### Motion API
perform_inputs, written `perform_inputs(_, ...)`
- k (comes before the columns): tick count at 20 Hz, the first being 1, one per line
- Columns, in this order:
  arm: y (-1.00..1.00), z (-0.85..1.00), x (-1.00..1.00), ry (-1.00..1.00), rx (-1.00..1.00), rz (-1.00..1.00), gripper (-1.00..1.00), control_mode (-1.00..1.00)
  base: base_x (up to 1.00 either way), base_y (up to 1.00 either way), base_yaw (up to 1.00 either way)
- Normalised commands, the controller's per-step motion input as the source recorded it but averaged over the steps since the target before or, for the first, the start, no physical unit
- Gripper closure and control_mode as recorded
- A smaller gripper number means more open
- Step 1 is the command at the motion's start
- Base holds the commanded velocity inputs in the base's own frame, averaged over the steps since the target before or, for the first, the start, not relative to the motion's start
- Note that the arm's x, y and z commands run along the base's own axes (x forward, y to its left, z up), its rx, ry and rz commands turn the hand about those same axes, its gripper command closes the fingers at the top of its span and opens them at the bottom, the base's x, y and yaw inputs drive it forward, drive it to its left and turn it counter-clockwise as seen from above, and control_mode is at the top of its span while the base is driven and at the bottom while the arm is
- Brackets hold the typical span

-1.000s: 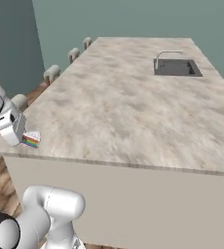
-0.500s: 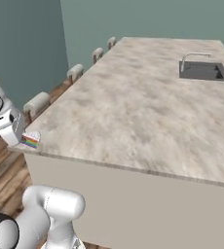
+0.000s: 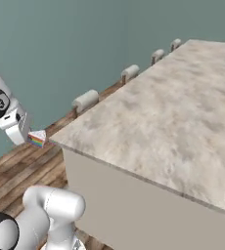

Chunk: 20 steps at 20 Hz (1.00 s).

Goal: Take the baked cake out of the oven and place it on the plate for cooling. Then close the oven door.

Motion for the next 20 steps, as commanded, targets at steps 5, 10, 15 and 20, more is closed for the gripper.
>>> perform_inputs(5,0.0,0.0,0.0,0.0,0.0,0.0,1.0,1.0,-0.13,0.38,0.93)
perform_inputs(10,0.0,0.0,0.0,0.0,0.0,0.0,1.0,1.0,-0.07,0.24,1.0)
perform_inputs(15,0.0,0.0,0.0,0.0,0.0,0.0,1.0,1.0,-0.07,0.16,1.0)
perform_inputs(20,0.0,0.0,0.0,0.0,0.0,0.0,1.0,1.0,-0.04,0.11,1.0)
